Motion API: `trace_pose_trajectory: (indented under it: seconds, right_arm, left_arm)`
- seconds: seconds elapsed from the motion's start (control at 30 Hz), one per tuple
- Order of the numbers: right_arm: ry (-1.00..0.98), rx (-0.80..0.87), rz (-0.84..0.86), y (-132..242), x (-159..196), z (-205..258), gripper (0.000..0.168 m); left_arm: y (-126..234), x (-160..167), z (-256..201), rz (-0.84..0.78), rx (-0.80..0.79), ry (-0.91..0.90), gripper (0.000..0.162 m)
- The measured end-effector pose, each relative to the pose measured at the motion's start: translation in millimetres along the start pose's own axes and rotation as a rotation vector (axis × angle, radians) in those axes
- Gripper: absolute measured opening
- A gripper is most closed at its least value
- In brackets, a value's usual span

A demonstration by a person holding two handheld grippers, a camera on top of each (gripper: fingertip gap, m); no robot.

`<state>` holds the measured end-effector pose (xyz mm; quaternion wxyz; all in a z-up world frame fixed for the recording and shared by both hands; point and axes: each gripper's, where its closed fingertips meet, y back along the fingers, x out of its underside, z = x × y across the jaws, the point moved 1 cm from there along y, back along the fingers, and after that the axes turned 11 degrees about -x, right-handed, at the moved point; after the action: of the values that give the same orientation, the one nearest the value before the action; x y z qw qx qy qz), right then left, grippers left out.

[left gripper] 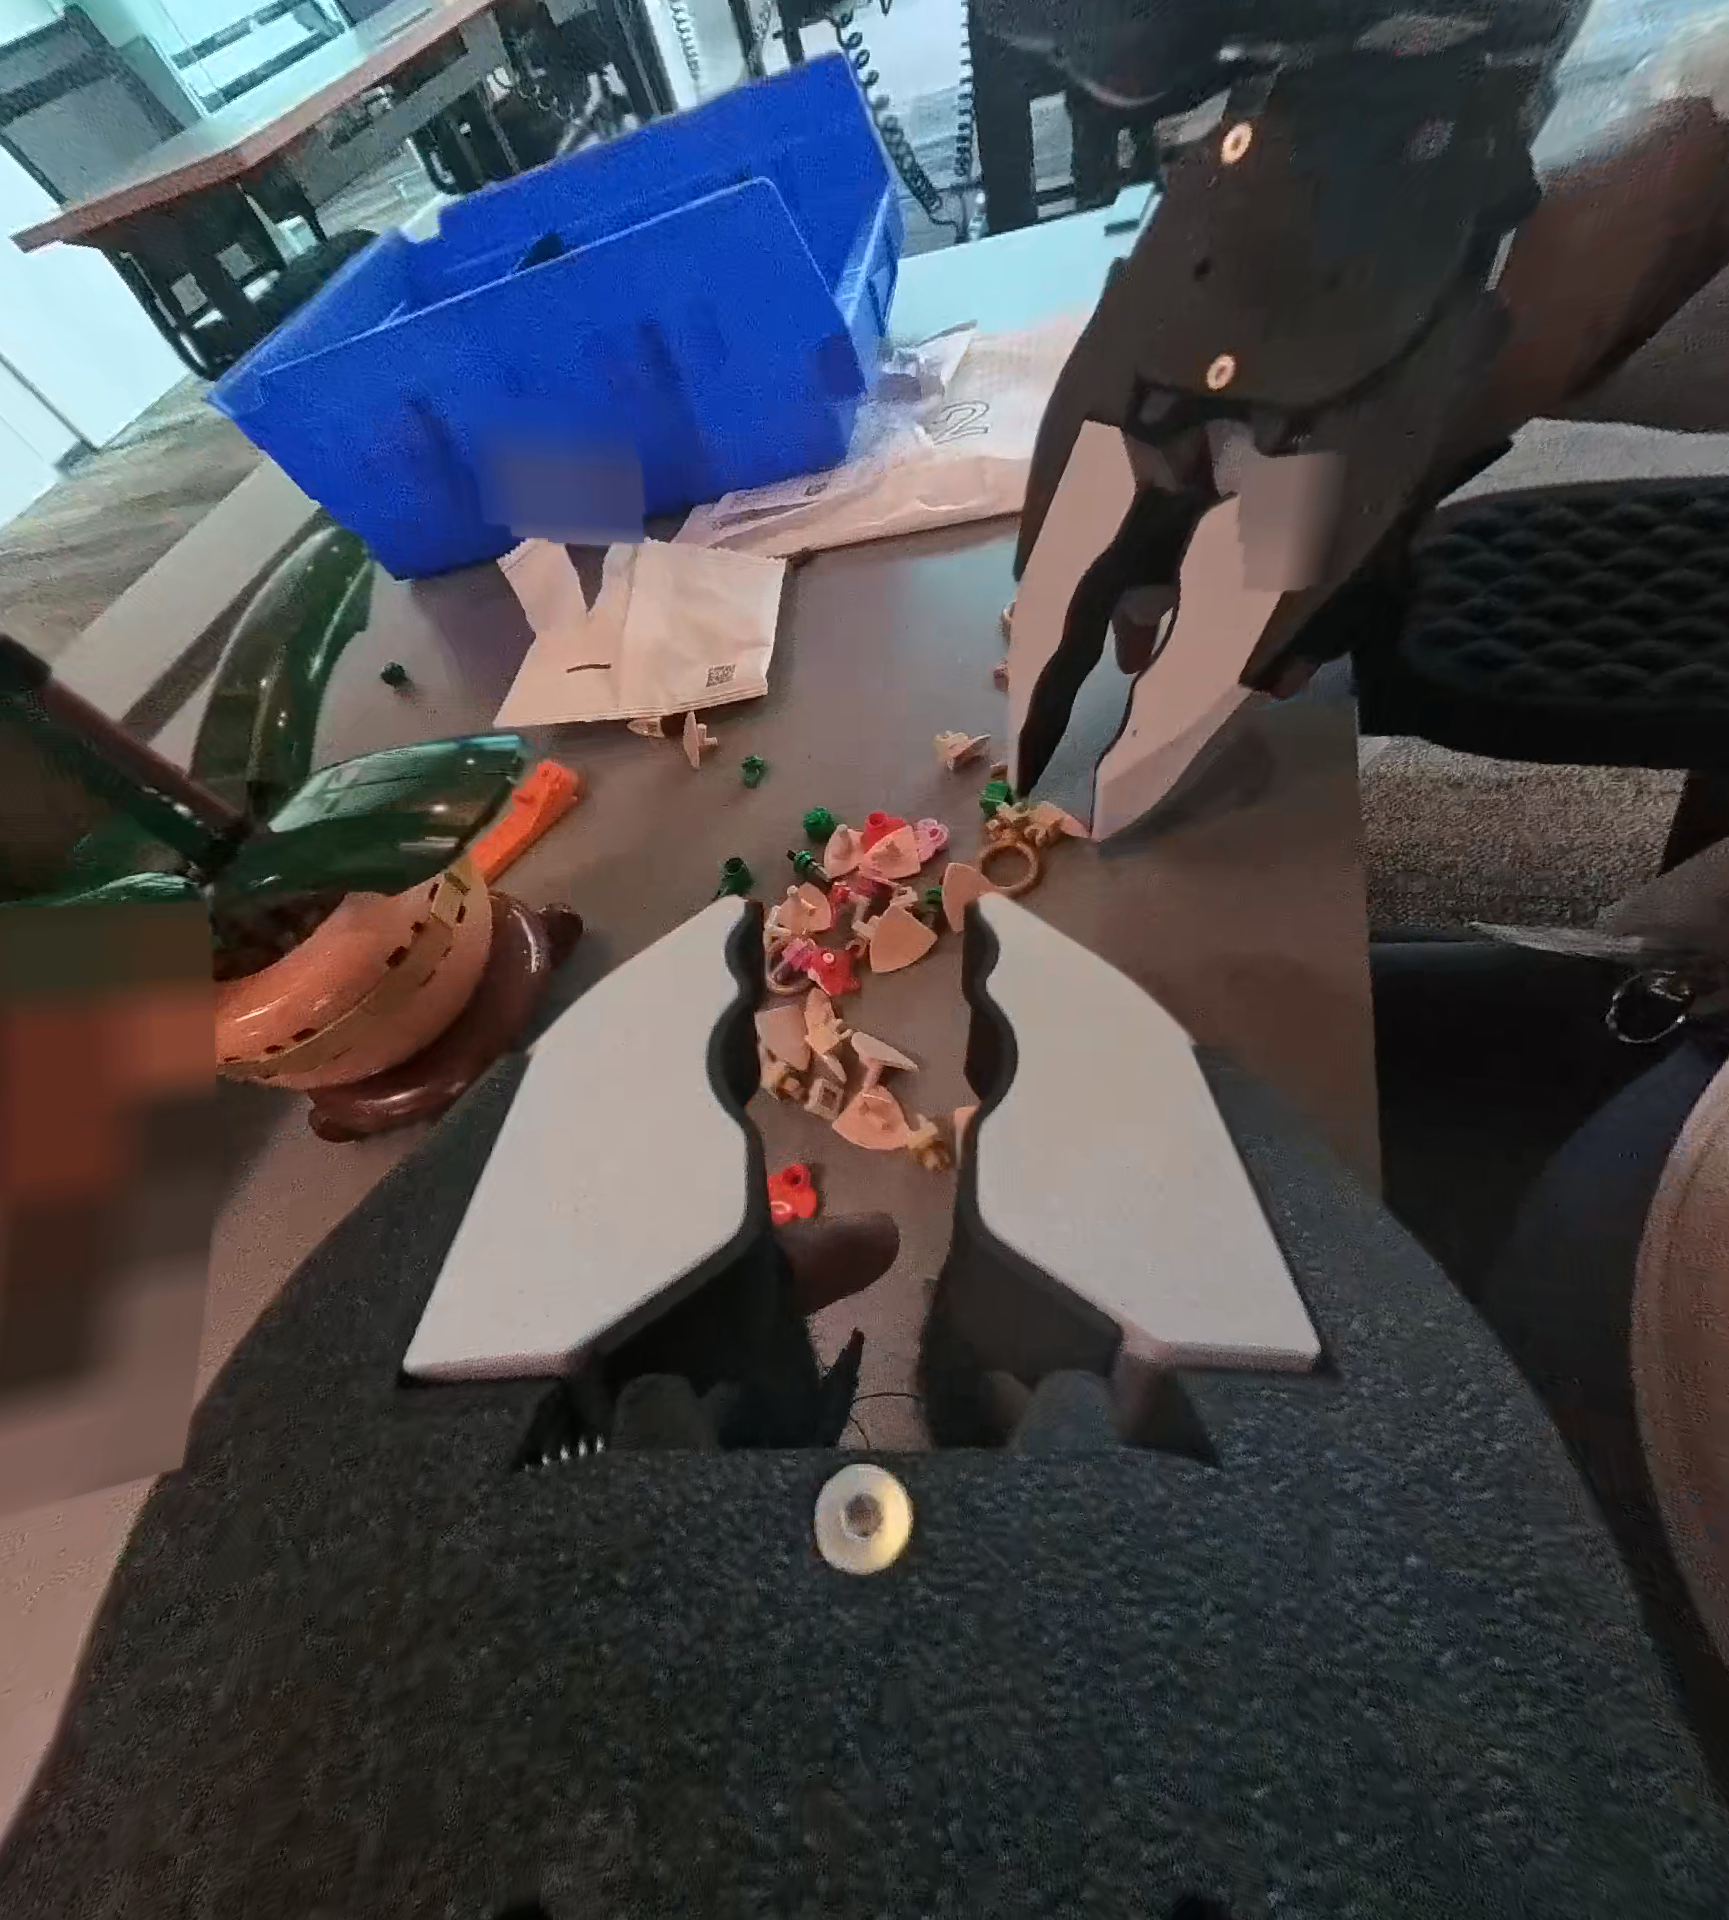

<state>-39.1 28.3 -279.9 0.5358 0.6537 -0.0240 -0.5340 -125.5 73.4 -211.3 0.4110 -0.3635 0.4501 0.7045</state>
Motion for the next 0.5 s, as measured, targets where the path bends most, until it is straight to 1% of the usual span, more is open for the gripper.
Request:
trace_pose_trajectory:
  seconds: [0.03, 0.1, 0.17, 0.2, 0.23, 0.27, 0.3, 0.33, 0.43, 0.5]
  right_arm:
    - [0.009, 0.008, -0.002, -1.5, 0.3, -0.9, 0.023]
    - [0.008, 0.0, -0.028, -4.4, -2.7, 0.1, 0.015]
    - [0.008, -0.006, -0.036, -6.0, -4.2, 0.2, 0.008]
    - [0.016, -0.006, -0.038, -6.3, -4.6, -0.1, 0.008]
    - [0.025, -0.004, -0.038, -6.1, -4.6, -0.6, 0.008]
    - [0.029, -0.009, -0.039, -5.9, -4.7, -0.4, 0.012]
    - [0.018, -0.014, -0.043, -5.2, -4.9, -0.1, 0.021]
    - [-0.009, -0.014, -0.044, -4.2, -4.6, -0.2, 0.023]
    - [-0.089, -0.003, -0.051, -5.0, -3.7, 0.3, 0.023]
    - [-0.11, 0.035, -0.065, -6.3, -4.8, -3.3, 0.018]
  left_arm:
    - [-2.8, 1.5, -2.9, 0.008, 0.001, -0.023, 0.037]
    - [-5.5, 2.9, -9.0, 0.007, 0.006, -0.044, 0.041]
    - [-6.0, 2.4, -10.8, 0.001, -0.006, -0.01, 0.04]
    - [-5.7, 2.8, -10.3, 0.002, -0.015, 0.018, 0.038]
    - [-5.1, 3.5, -9.3, 0.004, -0.022, 0.045, 0.037]
    - [-4.1, 4.1, -8.2, 0.004, -0.026, 0.068, 0.037]
    - [-2.8, 4.6, -6.9, 0.003, -0.03, 0.085, 0.036]
    - [-1.7, 5.2, -4.9, -0.001, -0.038, 0.095, 0.036]
    - [0.4, 7.1, 0.1, -0.004, -0.064, 0.11, 0.035]
    - [0.0, 7.7, 0.4, -0.005, -0.065, 0.118, 0.036]
